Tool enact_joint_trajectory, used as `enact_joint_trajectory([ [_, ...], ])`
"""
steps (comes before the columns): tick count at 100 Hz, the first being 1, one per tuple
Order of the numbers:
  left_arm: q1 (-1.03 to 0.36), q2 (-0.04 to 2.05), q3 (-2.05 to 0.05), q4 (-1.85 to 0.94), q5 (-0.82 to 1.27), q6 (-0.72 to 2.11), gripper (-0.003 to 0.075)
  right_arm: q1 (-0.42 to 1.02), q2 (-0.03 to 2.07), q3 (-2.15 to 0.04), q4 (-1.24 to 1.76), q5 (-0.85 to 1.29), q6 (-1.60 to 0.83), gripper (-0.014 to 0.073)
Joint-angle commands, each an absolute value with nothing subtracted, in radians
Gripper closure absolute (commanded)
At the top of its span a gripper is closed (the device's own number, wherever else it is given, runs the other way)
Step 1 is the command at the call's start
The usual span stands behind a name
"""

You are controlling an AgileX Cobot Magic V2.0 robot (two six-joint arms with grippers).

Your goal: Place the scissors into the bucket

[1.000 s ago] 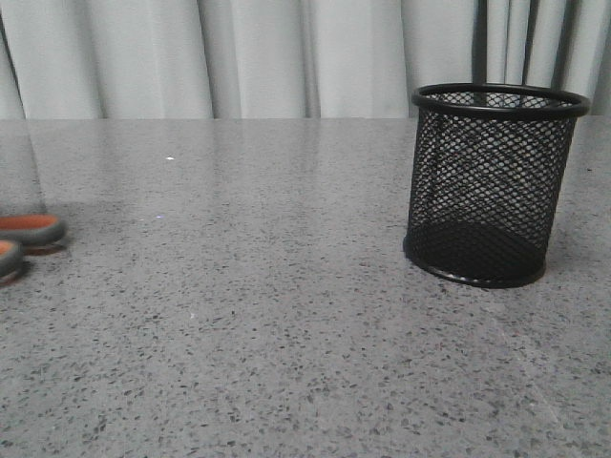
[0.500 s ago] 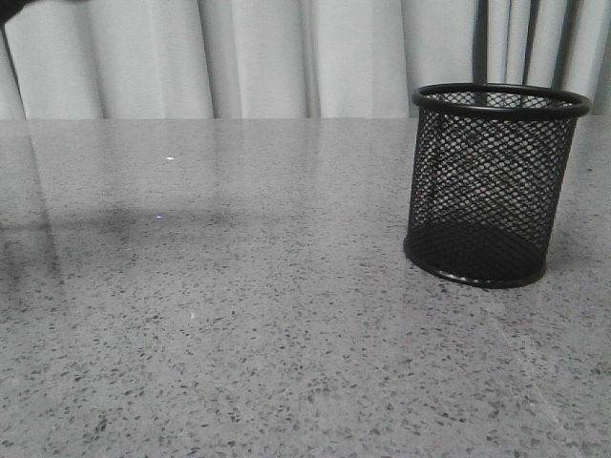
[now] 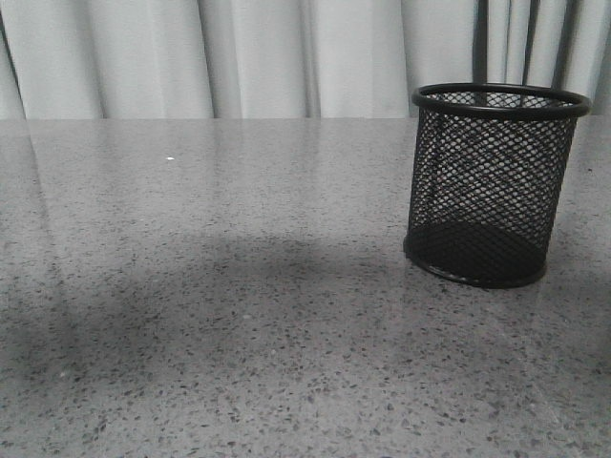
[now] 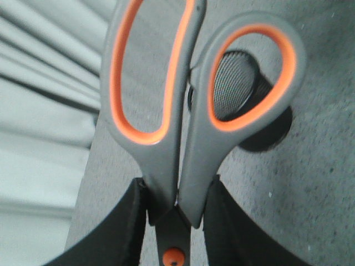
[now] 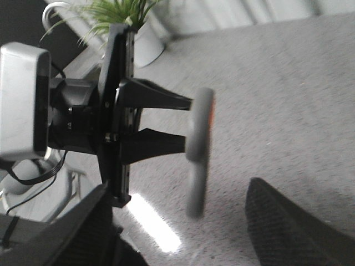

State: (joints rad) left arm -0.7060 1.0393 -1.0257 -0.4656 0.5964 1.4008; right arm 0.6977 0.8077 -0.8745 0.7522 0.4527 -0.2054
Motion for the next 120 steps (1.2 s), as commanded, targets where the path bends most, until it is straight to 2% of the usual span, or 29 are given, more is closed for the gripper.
enact_joint_trajectory([
  [1,-0.751,1.019,-1.057,-0.506,0.505,1.39,0.0737,0.761,0.869,-0.927,0.774,0.345,-0.224,0.0132],
  [18,-0.771,1.012,-1.061,-0.506,0.498,1.39,0.0737,0.804,0.966,-0.969,0.774,0.309,-0.224,0.0155],
  [22,-0.771,1.01,-1.061,-0.506,0.498,1.39,0.0737,0.804,0.977,-0.978,0.774,0.309,-0.224,0.0243],
  [23,-0.771,1.007,-1.061,-0.506,0.498,1.39,0.0737,0.804,0.98,-0.981,0.774,0.309,-0.224,0.0243],
  [24,-0.771,1.007,-1.061,-0.506,0.498,1.39,0.0737,0.804,0.983,-0.984,0.774,0.309,-0.224,0.0302],
  [26,-0.771,1.005,-1.061,-0.506,0.498,1.39,0.0737,0.804,0.986,-0.986,0.774,0.306,-0.224,0.0347],
  [29,-0.771,1.002,-1.061,-0.506,0.498,1.39,0.0737,0.804,0.989,-0.987,0.774,0.295,-0.224,0.0473],
  [30,-0.771,0.999,-1.061,-0.506,0.498,1.39,0.0736,0.804,0.989,-0.987,0.774,0.293,-0.224,0.0473],
  [34,-0.771,0.994,-1.061,-0.508,0.498,1.39,0.0735,0.804,0.991,-0.987,0.772,0.281,-0.232,0.0664],
  [41,-0.771,0.978,-1.061,-0.531,0.498,1.39,0.0699,0.804,0.991,-0.987,0.768,0.263,-0.241,0.0653],
  [48,-0.771,0.956,-1.061,-0.574,0.483,1.39,0.0591,0.804,0.991,-0.987,0.758,0.256,-0.241,0.0654],
  [49,-0.771,0.95,-1.061,-0.582,0.478,1.39,0.0547,0.804,0.991,-0.987,0.753,0.253,-0.241,0.0654],
  [50,-0.771,0.947,-1.061,-0.586,0.475,1.39,0.0547,0.802,0.991,-0.987,0.752,0.253,-0.241,0.0654],
  [56,-0.771,0.919,-1.061,-0.63,0.445,1.39,0.0385,0.795,0.991,-0.987,0.745,0.251,-0.241,0.0654],
  [62,-0.771,0.887,-1.061,-0.694,0.407,1.39,0.0288,0.779,0.991,-0.994,0.733,0.26,-0.241,0.0654],
  [67,-0.771,0.86,-1.061,-0.735,0.383,1.39,0.0258,0.755,0.991,-1.012,0.711,0.286,-0.241,0.0654],
  [72,-0.771,0.821,-1.061,-0.771,0.362,1.39,0.0272,0.721,0.991,-1.045,0.688,0.344,-0.241,0.0654],
  [79,-0.771,0.769,-1.061,-0.784,0.357,1.39,0.0342,0.648,0.991,-1.124,0.631,0.49,-0.241,0.0654],
  [86,-0.771,0.717,-1.059,-0.784,0.36,1.39,0.0457,0.574,0.992,-1.209,0.583,0.647,-0.241,0.0654],
  [100,-0.771,0.635,-1.047,-0.776,0.36,1.39,0.0744,0.444,0.995,-1.374,0.459,0.917,-0.184,0.0654],
  [120,-0.771,0.591,-1.027,-0.771,0.366,1.388,0.074,0.394,1.011,-1.531,0.19,1.299,-0.067,0.0654],
])
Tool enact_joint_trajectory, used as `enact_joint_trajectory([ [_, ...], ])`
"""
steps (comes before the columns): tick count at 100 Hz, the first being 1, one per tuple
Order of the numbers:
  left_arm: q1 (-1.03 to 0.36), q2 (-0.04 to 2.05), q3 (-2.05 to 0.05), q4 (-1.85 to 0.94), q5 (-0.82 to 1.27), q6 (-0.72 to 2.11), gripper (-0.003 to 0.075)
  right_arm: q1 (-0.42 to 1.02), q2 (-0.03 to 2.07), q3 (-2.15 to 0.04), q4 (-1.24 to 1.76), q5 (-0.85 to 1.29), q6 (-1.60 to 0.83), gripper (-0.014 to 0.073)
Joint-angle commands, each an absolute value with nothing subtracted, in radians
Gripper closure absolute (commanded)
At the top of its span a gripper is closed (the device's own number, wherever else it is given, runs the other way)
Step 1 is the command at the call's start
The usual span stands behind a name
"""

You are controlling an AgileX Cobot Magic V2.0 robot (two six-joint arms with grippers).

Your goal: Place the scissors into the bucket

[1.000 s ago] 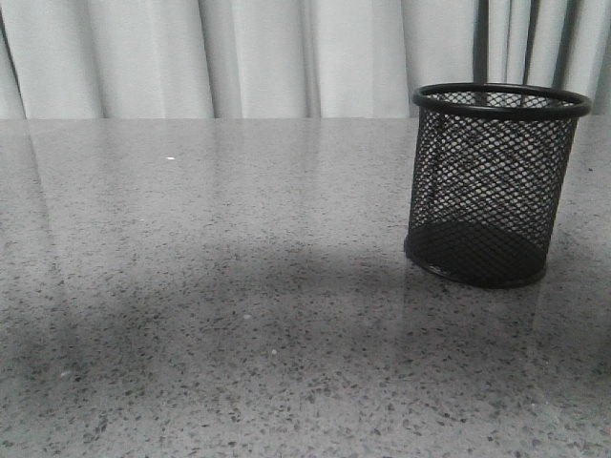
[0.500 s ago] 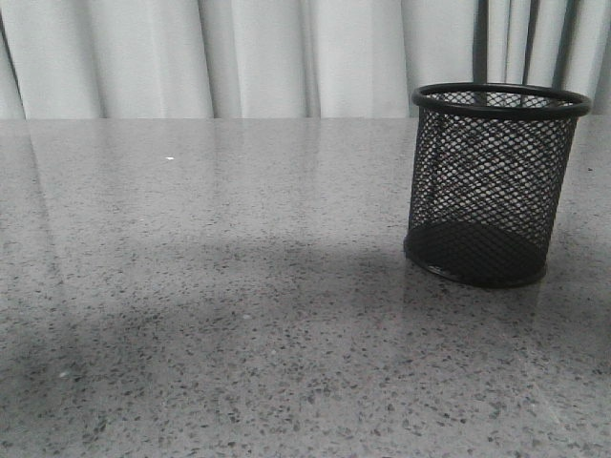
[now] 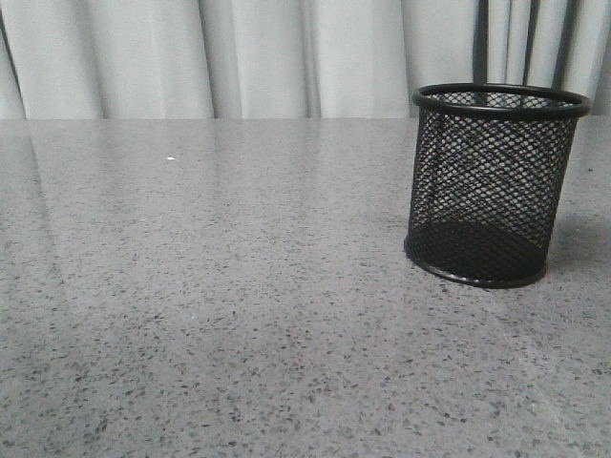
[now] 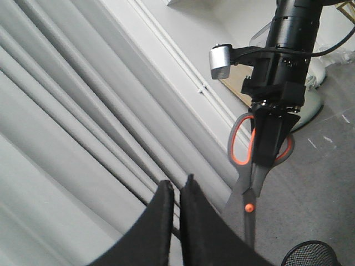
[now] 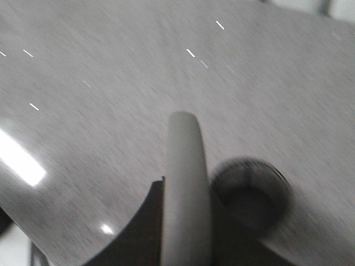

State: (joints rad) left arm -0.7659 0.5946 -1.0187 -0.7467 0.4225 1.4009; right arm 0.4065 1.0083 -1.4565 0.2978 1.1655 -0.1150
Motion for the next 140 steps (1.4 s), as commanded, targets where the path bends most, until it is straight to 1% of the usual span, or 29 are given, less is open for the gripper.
enact_joint_trajectory([
  [1,-0.771,0.591,-1.025,-0.771,0.366,1.388,0.074,0.394,1.012,-1.537,0.177,1.308,-0.062,0.0654],
  [23,-0.771,0.591,-0.981,-0.773,0.366,1.388,0.074,0.394,1.002,-1.518,0.167,1.304,-0.029,0.0654],
  [43,-0.771,0.591,-0.964,-0.784,0.387,1.359,0.074,0.394,1.019,-1.382,0.154,1.304,-0.029,0.0654],
  [54,-0.771,0.589,-0.964,-0.805,0.406,1.36,0.074,0.394,1.056,-1.327,0.141,1.287,-0.029,0.0654],
  [69,-0.771,0.589,-0.964,-0.824,0.409,1.36,0.074,0.394,1.107,-1.319,0.141,1.179,-0.029,0.0654],
  [87,-0.771,0.589,-0.964,-0.824,0.383,1.36,0.074,0.394,1.202,-1.319,0.139,1.184,-0.029,0.0645],
  [95,-0.771,0.589,-0.964,-0.824,0.368,1.36,0.074,0.394,1.224,-1.319,0.139,1.178,-0.029,0.0577],
  [100,-0.771,0.589,-0.964,-0.824,0.363,1.36,0.074,0.394,1.23,-1.319,0.139,1.165,-0.029,0.0487],
  [101,-0.771,0.589,-0.964,-0.824,0.364,1.36,0.074,0.394,1.229,-1.319,0.139,1.163,-0.029,0.0487],
  [102,-0.771,0.589,-0.964,-0.824,0.364,1.36,0.074,0.394,1.229,-1.321,0.139,1.159,-0.029,0.0447],
  [104,-0.771,0.589,-0.964,-0.824,0.361,1.36,0.074,0.394,1.229,-1.321,0.139,1.155,-0.029,0.0418],
  [109,-0.771,0.589,-0.962,-0.824,0.348,1.36,0.074,0.394,1.229,-1.325,0.131,1.126,-0.029,0.0302],
  [114,-0.771,0.589,-0.955,-0.824,0.314,1.348,0.074,0.394,1.229,-1.339,0.121,1.104,-0.029,0.0212],
  [121,-0.771,0.58,-0.939,-0.824,0.21,1.303,0.074,0.394,1.229,-1.372,0.106,1.092,-0.029,0.0125],
  [125,-0.771,0.569,-0.923,-0.824,0.119,1.272,0.074,0.394,1.226,-1.401,0.1,1.092,-0.029,0.0106],
  [129,-0.771,0.555,-0.901,-0.829,0.017,1.248,0.074,0.394,1.224,-1.431,0.095,1.095,-0.029,0.0107],
  [135,-0.771,0.519,-0.861,-0.872,-0.118,1.235,0.074,0.394,1.209,-1.465,0.088,1.104,-0.029,0.0124],
  [140,-0.771,0.488,-0.818,-0.94,-0.231,1.235,0.074,0.394,1.19,-1.494,0.076,1.115,-0.029,0.0162],
])
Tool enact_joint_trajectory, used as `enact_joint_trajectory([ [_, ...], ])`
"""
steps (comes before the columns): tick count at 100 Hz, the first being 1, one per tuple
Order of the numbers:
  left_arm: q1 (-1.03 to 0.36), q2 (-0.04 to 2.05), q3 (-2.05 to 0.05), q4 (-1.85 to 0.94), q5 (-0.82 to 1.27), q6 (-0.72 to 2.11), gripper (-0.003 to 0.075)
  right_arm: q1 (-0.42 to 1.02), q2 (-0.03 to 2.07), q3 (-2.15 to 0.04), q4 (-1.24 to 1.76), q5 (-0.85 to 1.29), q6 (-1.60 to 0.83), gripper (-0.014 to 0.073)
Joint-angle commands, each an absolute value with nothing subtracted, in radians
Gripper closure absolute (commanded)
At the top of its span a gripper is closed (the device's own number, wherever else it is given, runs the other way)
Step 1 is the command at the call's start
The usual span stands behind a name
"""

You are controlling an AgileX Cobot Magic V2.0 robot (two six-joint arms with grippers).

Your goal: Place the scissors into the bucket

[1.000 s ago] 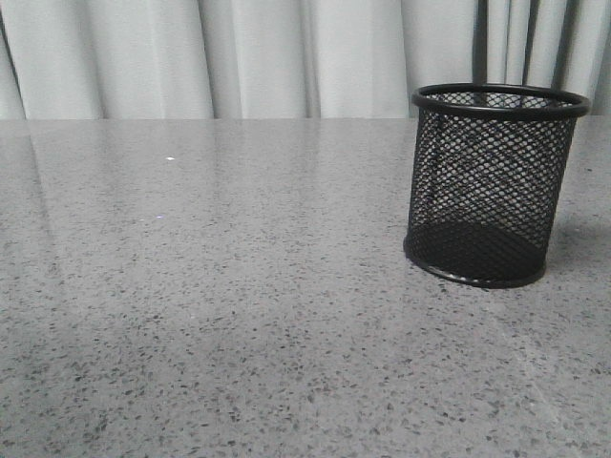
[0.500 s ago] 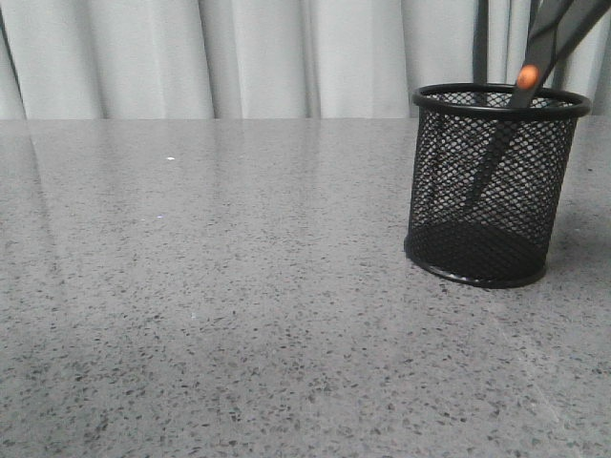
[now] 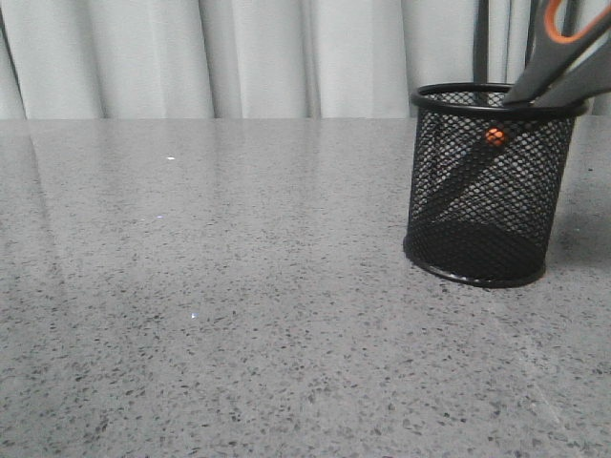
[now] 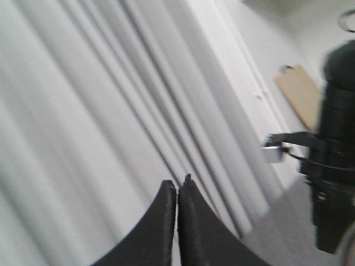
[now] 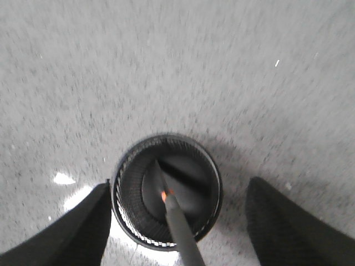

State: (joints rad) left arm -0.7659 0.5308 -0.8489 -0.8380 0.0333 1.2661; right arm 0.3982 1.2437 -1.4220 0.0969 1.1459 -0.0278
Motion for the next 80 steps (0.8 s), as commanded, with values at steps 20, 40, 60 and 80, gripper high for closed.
enact_joint_trajectory([
  [20,-0.771,0.28,-0.571,-1.205,-0.568,1.244,0.074,0.394,1.019,-1.447,0.008,1.072,-0.029,0.0628],
  [40,-0.771,0.078,-0.334,-1.247,-0.546,1.244,0.074,0.394,0.696,-1.121,-0.046,0.765,-0.061,0.0652],
  [60,-0.771,-0.013,-0.219,-1.384,-0.494,1.244,0.074,0.394,0.345,-0.657,-0.155,0.359,-0.061,0.0652],
  [80,-0.771,-0.013,-0.189,-1.502,-0.441,1.244,0.074,0.394,0.064,-0.391,-0.18,0.155,-0.061,0.0652],
])
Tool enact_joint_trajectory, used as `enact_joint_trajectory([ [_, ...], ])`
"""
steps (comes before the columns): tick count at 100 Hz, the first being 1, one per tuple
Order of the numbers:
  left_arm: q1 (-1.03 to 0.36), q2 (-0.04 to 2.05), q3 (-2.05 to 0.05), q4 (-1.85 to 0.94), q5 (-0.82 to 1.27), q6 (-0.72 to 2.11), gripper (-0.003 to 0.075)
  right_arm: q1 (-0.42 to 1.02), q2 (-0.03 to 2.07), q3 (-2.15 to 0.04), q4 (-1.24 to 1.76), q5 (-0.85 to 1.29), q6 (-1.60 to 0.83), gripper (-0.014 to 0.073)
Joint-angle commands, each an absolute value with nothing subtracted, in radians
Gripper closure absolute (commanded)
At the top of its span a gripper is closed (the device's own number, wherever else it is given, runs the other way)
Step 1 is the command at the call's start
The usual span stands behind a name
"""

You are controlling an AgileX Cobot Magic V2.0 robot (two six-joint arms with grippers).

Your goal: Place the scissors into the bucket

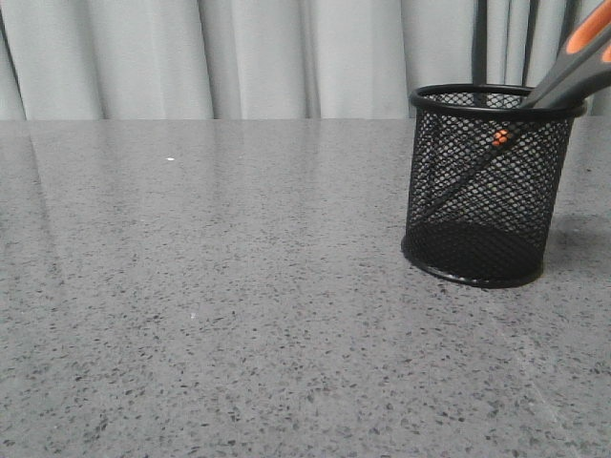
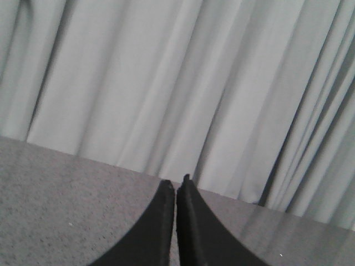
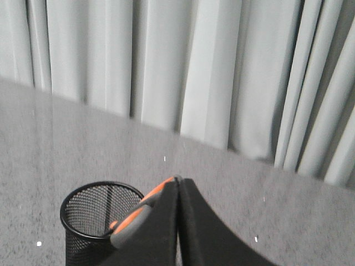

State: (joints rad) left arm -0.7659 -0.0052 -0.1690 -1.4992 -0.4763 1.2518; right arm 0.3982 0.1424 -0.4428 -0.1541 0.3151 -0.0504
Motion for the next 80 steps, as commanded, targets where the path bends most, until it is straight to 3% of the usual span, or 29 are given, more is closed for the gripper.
enact_joint_trajectory([
  [1,-0.771,-0.013,-0.189,-1.502,-0.441,1.244,0.074,0.394,0.058,-0.382,-0.18,0.155,-0.061,0.0652],
  [80,-0.771,-0.013,-0.177,-1.502,-0.446,1.244,0.074,0.394,-0.01,-0.352,-0.174,0.189,-0.061,0.0654],
])
